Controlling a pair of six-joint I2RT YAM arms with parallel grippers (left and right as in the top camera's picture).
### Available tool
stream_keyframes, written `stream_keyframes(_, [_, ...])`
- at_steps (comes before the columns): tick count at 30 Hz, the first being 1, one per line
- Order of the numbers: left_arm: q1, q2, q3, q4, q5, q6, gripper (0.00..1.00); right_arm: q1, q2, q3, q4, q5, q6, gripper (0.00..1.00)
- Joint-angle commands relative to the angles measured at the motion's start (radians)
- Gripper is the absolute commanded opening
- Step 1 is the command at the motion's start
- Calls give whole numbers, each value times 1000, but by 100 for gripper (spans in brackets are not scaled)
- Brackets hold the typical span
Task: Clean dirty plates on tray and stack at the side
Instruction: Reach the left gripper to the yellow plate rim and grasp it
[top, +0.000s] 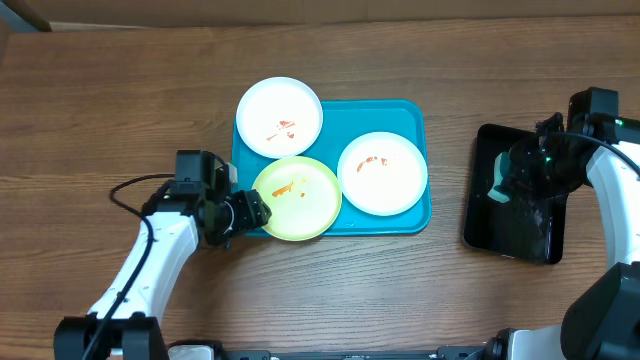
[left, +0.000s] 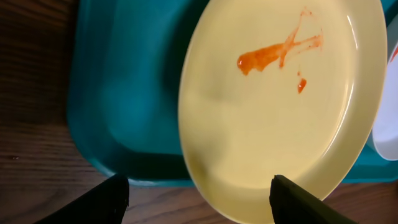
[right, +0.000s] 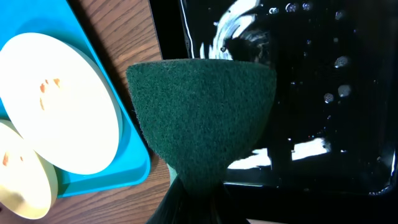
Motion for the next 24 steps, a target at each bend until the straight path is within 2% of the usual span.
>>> stream_keyframes(1, [-32,20,22,22,20,-17,74,-1,-15,19,4,-5,-5,4])
stream_keyframes(3, [-45,21,22,37,19,-17,74,-1,-15,19,3,-5,-5,4])
stream_keyframes(8, [-50,21,22,48,15,-18,64,-1,-15,19,0,-5,-5,4])
stream_keyframes(12, [-50,21,21,44,-13,-18,63,-1,-15,19,-3,-6,-5,4])
stream_keyframes(17, [-52,21,11,53,-41,-43,69,-1,-15,19,-3,-6,-5,4])
stream_keyframes(24, [-56,21,9,60,-62,-44,63,-1,-15,19,-5,-6,-5,4])
